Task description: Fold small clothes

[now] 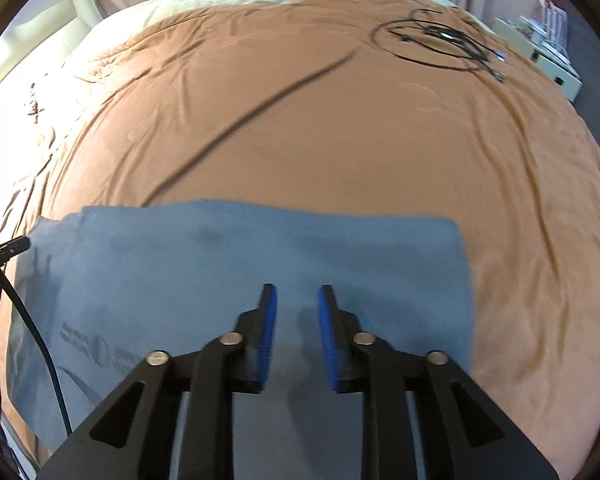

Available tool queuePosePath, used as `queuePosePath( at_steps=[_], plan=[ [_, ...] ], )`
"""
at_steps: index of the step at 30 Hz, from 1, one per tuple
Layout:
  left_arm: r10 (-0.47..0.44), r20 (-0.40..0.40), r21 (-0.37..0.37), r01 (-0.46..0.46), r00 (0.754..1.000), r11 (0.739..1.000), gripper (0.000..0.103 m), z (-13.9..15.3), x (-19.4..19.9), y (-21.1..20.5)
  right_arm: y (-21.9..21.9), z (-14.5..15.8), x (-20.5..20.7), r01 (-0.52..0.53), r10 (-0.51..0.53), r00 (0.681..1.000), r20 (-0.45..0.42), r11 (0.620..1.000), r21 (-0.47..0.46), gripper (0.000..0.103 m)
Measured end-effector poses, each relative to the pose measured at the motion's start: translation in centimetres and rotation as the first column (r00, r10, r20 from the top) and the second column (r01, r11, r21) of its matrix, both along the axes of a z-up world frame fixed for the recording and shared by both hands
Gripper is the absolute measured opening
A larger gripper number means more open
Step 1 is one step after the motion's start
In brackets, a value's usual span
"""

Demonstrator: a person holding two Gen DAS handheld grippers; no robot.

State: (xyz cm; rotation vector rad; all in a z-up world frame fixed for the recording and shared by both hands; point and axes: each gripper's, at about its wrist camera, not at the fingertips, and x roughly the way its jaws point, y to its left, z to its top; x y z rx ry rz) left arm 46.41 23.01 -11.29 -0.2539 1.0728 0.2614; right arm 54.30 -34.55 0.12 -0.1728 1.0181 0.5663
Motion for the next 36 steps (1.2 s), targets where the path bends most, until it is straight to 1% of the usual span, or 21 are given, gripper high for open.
queuePosePath(
  at_steps=[3, 5, 8, 10, 13, 17, 20, 24, 27, 29, 30, 34, 36],
  plan=[
    [0.014, -0.022, 0.012, -0.014, 1.000, 1.000, 0.035, -0.5, -1.4, 1.2, -1.9, 0.2, -0.5, 0.030, -0.030, 0.999, 0.010, 1.000, 0.007, 0.028],
    [0.020, -0.051, 0.015, -0.019, 0.999, 1.000, 0.035, -1.3, -1.9, 1.8, -2.7, 0.1, -0.8, 0.028, -0.028, 0.999, 0.020, 1.000, 0.000, 0.028],
    [0.042, -0.088, 0.020, -0.040, 0.995, 0.999, 0.035, -2.7, -2.4, 2.9, -3.4, -0.8, -1.2, 0.038, -0.038, 0.999, 0.004, 0.998, -0.045, 0.027],
    [0.052, -0.105, 0.015, -0.051, 0.993, 0.999, 0.029, -3.5, -2.1, 3.4, -3.7, -1.2, -0.9, 0.045, -0.046, 0.999, -0.008, 0.997, -0.056, 0.026],
    [0.070, -0.097, 0.004, -0.070, 0.993, 0.998, 0.029, -4.1, -2.0, 4.0, -3.5, -1.5, -0.2, 0.068, -0.068, 0.998, 0.002, 0.994, -0.084, 0.022],
    [0.081, -0.092, 0.019, -0.080, 0.992, 0.997, 0.029, -4.4, -1.1, 4.3, -3.4, -2.0, 1.4, 0.108, -0.108, 0.994, -0.001, 0.991, -0.078, 0.009],
    [0.110, -0.084, 0.011, -0.109, 0.990, 0.994, 0.029, -4.6, -0.5, 4.9, -2.9, -2.2, 2.1, 0.124, -0.123, 0.992, 0.015, 0.989, -0.081, 0.005],
    [0.134, -0.071, 0.013, -0.133, 0.988, 0.991, 0.029, -4.3, 0.2, 5.9, -2.2, -2.6, 3.4, 0.156, -0.153, 0.988, 0.035, 0.983, -0.099, 0.005],
    [0.135, -0.057, 0.018, -0.134, 0.989, 0.991, 0.029, -3.1, -0.2, 5.9, -1.9, -2.4, 3.8, 0.160, -0.158, 0.987, 0.029, 0.982, -0.101, 0.006],
    [0.129, -0.038, 0.028, -0.128, 0.991, 0.991, 0.029, -2.2, -0.7, 5.9, -2.2, -1.8, 3.4, 0.149, -0.149, 0.989, 0.014, 0.986, -0.073, 0.010],
    [0.126, -0.034, 0.028, -0.125, 0.991, 0.992, 0.029, -1.8, -1.0, 6.0, -2.4, -1.5, 3.1, 0.137, -0.136, 0.991, 0.009, 0.989, -0.060, 0.010],
    [0.111, -0.027, -0.006, -0.111, 0.993, 0.994, 0.029, -0.6, -2.6, 5.7, -3.4, -0.6, 1.1, 0.093, -0.093, 0.996, 0.004, 0.994, -0.053, 0.012],
    [0.087, -0.023, -0.009, -0.087, 0.996, 0.996, 0.029, -0.3, -3.4, 4.7, -3.9, -0.4, -0.1, 0.068, -0.068, 0.998, 0.001, 0.997, -0.044, 0.018]
  ],
)
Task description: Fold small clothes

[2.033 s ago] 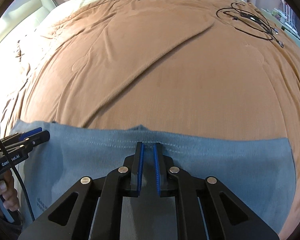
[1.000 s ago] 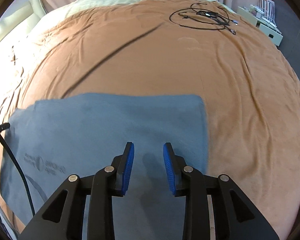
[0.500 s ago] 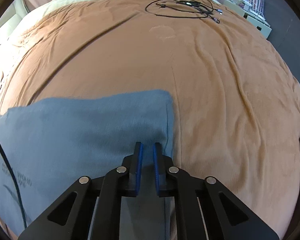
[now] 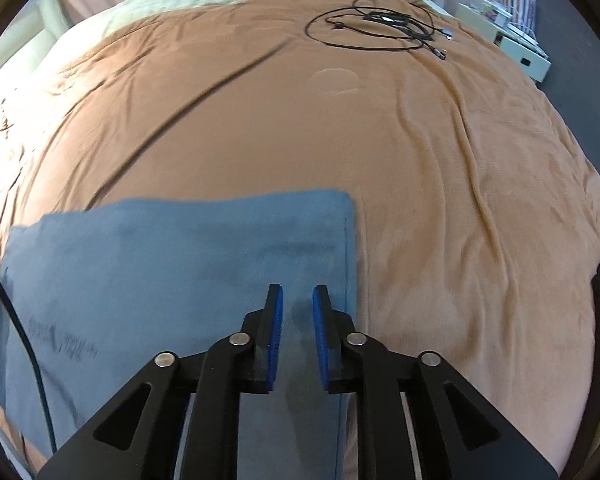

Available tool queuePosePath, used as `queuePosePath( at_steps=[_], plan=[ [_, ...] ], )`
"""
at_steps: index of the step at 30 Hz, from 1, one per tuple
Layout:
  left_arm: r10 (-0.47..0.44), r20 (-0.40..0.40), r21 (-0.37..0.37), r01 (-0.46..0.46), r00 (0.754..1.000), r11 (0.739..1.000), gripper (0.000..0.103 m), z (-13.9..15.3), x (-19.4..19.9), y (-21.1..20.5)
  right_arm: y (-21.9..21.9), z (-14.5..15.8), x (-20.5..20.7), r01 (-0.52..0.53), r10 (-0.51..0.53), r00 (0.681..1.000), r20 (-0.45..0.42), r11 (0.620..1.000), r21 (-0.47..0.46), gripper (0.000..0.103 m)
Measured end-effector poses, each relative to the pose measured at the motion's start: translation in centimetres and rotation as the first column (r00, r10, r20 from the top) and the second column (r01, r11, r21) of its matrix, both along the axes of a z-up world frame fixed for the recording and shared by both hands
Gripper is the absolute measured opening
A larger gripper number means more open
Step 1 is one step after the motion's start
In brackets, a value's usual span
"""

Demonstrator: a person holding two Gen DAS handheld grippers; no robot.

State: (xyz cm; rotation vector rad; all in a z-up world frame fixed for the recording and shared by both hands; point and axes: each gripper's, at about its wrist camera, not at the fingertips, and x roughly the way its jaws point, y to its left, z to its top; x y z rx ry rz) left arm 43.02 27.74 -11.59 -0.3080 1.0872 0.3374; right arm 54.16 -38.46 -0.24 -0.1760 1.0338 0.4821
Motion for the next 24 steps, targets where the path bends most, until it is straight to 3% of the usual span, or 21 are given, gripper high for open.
queuePosePath(
  at_steps=[2, 4, 15, 24],
  plan=[
    [-0.022, 0.000, -0.005, 0.022, 1.000, 1.000, 0.029, 0.2, -0.9, -0.9, -0.6, 0.1, -1.5, -0.019, 0.019, 1.000, 0.006, 1.000, 0.003, 0.046],
    [-0.034, 0.001, -0.022, 0.034, 0.999, 0.999, 0.029, 0.2, -1.8, -1.7, -1.2, 0.4, -2.7, -0.033, 0.033, 0.999, 0.023, 0.999, 0.008, 0.053],
    [-0.116, -0.012, -0.052, 0.115, 0.993, 0.992, 0.029, -0.7, -6.8, -6.6, -4.1, 1.8, -10.3, -0.134, 0.133, 0.989, 0.057, 0.991, 0.009, 0.053],
    [-0.151, -0.019, -0.053, 0.150, 0.988, 0.987, 0.029, -1.8, -11.0, -9.5, -4.7, -0.5, -16.9, -0.255, 0.260, 0.963, 0.075, 0.965, -0.066, 0.037]
  ],
)
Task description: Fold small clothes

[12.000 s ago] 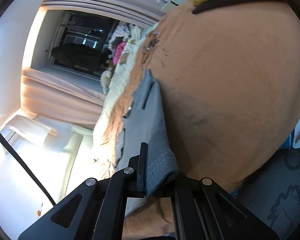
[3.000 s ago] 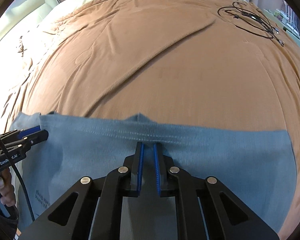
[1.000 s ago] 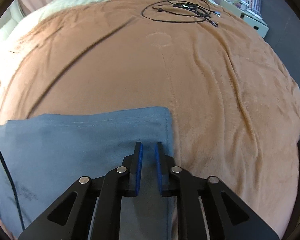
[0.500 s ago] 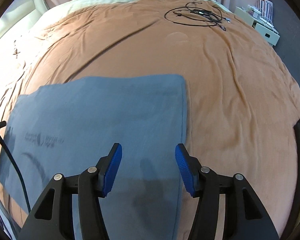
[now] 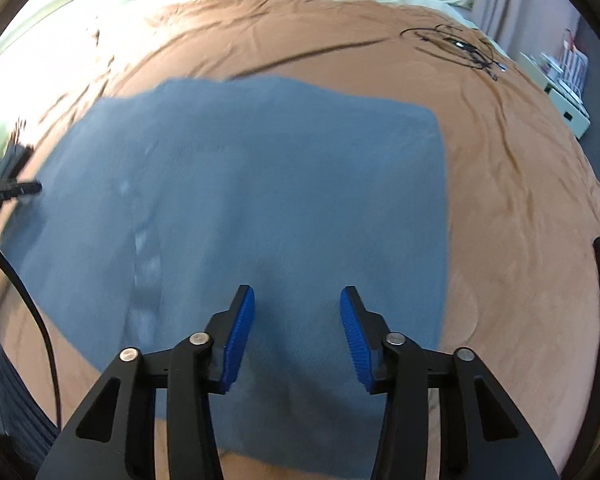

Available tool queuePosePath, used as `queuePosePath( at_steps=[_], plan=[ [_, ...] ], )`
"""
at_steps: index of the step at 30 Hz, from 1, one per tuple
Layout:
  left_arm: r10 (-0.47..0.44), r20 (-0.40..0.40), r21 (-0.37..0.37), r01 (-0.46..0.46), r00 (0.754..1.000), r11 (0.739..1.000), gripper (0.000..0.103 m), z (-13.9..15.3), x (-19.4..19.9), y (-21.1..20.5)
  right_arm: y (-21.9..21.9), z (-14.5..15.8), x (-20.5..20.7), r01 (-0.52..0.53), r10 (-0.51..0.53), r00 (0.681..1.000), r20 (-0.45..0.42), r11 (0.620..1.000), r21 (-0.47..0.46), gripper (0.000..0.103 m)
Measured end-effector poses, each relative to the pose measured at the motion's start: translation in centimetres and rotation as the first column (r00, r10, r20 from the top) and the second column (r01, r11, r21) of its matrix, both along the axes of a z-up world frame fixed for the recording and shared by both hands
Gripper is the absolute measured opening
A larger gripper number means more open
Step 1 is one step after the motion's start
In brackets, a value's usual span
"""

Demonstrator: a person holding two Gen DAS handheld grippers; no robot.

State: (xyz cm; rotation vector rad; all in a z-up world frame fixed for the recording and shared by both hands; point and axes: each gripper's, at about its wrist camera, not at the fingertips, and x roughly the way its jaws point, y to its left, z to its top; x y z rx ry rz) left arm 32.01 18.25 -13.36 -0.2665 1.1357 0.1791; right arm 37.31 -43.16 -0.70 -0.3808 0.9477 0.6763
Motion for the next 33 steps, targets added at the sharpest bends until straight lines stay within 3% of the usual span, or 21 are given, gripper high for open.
queuePosePath(
  at_steps=[6, 11, 23, 26, 29, 33],
  plan=[
    [0.025, -0.006, -0.005, -0.025, 1.000, 1.000, 0.029, -1.4, -3.1, -0.4, -2.8, -1.7, -0.8, 0.047, -0.047, 0.999, -0.008, 0.998, -0.031, 0.032],
    [0.025, 0.020, -0.001, -0.025, 1.000, 1.000, 0.029, -1.4, -5.4, -0.5, -5.0, -2.3, -2.7, 0.097, -0.095, 0.995, 0.036, 0.992, -0.076, 0.032],
    [0.071, 0.044, -0.002, -0.071, 0.996, 0.997, 0.029, -1.3, -10.9, 0.1, -8.8, -1.6, -6.7, 0.229, -0.229, 0.973, 0.008, 0.973, -0.012, 0.032],
    [0.100, 0.053, -0.028, -0.098, 0.994, 0.995, 0.029, -0.9, -12.3, 0.6, -10.1, -1.1, -7.7, 0.262, -0.261, 0.965, -0.020, 0.965, 0.033, 0.032],
    [0.154, 0.049, -0.009, -0.153, 0.987, 0.988, 0.029, -0.3, -13.7, 1.4, -12.1, -0.7, -8.2, 0.302, -0.292, 0.952, -0.087, 0.945, 0.128, 0.032],
    [0.213, 0.099, -0.131, -0.199, 0.972, 0.971, 0.029, 0.4, -15.4, 3.4, -14.5, -0.4, -8.4, 0.361, -0.316, 0.929, -0.194, 0.891, 0.277, 0.033]
  ],
)
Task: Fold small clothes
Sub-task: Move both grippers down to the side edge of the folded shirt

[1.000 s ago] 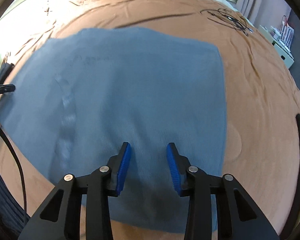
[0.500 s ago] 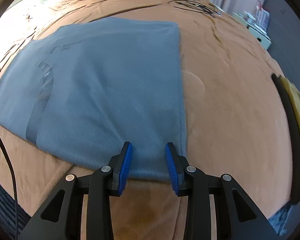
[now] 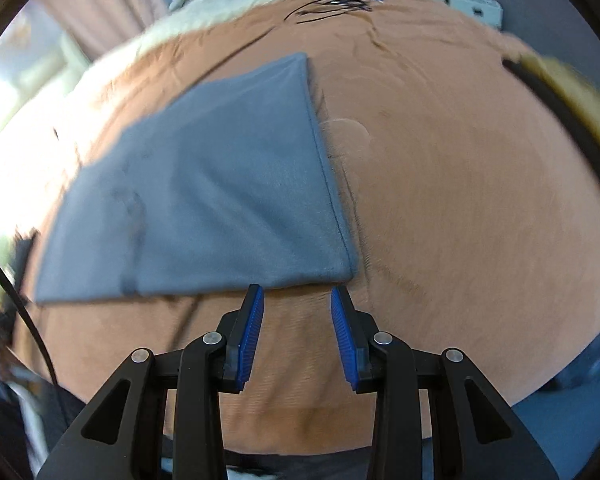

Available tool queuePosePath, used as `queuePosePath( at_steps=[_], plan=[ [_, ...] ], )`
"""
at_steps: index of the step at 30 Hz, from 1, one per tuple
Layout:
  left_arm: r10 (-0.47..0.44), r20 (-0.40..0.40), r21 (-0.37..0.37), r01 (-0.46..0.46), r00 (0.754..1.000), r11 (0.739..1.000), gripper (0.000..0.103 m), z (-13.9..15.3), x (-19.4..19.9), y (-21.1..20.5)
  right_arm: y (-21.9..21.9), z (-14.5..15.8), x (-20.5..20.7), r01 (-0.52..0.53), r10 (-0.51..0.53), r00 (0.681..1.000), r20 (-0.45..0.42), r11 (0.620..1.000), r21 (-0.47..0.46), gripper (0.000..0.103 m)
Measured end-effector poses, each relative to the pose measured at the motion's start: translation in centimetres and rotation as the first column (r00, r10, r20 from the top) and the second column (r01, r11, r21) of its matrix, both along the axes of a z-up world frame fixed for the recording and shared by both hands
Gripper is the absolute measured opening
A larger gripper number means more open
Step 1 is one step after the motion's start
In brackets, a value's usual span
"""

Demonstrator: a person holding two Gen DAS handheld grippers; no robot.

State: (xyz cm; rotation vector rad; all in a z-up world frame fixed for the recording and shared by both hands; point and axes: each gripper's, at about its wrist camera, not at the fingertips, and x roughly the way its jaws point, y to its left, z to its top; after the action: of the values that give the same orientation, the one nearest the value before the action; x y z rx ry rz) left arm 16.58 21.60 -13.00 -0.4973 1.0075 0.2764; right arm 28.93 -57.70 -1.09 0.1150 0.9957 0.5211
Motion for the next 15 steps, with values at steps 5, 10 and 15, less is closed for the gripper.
queuePosePath(
  at_steps=[5, 10, 15],
  plan=[
    [0.061, 0.064, -0.136, -0.052, 0.996, 0.989, 0.041, -0.4, -0.5, 1.3, -2.0, -1.2, -0.1, 0.045, -0.035, 0.998, -0.061, 0.982, 0.181, 0.054],
    [0.095, 0.067, -0.247, -0.076, 0.993, 0.966, 0.041, -2.2, 0.2, 1.5, -2.9, -2.3, -0.1, 0.052, -0.022, 0.995, -0.102, 0.953, 0.298, 0.054],
    [0.115, 0.067, -0.300, -0.090, 0.991, 0.950, 0.041, -3.2, 0.8, 1.6, -4.2, -4.7, 0.9, 0.109, -0.035, 0.982, -0.186, 0.908, 0.405, 0.054]
  ],
)
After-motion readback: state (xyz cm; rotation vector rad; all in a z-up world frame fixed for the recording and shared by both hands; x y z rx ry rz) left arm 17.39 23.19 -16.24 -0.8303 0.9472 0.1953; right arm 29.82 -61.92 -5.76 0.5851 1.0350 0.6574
